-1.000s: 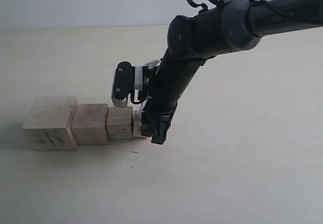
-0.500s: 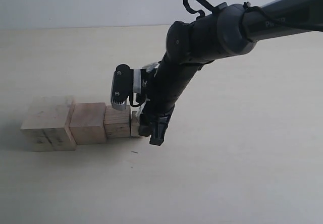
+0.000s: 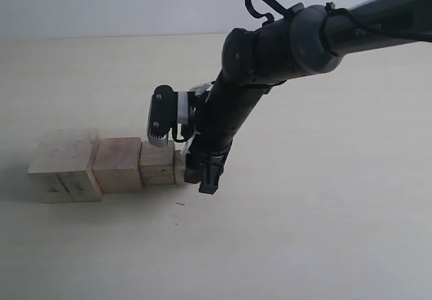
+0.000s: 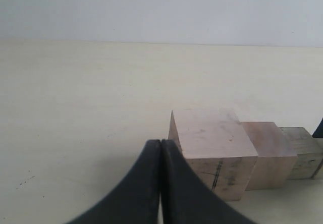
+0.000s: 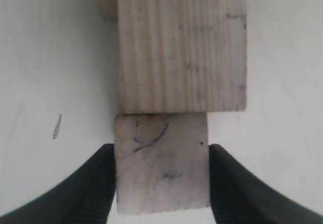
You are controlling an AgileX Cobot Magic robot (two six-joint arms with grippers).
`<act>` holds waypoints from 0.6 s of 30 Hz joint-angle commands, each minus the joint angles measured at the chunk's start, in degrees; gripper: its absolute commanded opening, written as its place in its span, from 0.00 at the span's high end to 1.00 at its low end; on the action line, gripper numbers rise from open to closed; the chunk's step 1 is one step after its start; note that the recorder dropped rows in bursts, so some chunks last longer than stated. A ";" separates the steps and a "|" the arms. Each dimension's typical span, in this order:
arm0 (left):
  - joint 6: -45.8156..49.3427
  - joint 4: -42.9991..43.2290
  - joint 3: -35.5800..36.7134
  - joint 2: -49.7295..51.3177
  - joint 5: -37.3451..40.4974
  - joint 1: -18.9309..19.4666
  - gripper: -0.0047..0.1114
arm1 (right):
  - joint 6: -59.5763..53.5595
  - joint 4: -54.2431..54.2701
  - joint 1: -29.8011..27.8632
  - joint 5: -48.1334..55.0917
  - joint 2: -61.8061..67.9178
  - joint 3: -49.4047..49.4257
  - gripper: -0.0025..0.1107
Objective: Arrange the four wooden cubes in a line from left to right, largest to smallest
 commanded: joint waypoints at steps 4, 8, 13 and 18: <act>0.09 -0.24 0.05 -0.33 -0.41 -0.48 0.96 | -0.28 0.37 0.21 -1.38 -0.26 -0.21 0.33; 0.09 -0.24 0.05 -0.33 -0.41 -0.48 0.96 | 0.82 0.37 0.21 -1.38 -3.05 -0.21 0.31; 0.09 -0.24 0.05 -0.33 -0.41 -0.48 0.96 | 6.79 -1.67 0.07 -1.50 -9.43 -0.21 0.32; 0.09 -0.24 0.05 -0.33 -0.41 -0.48 0.96 | 20.57 -13.17 -0.26 -1.35 -17.66 -0.21 0.52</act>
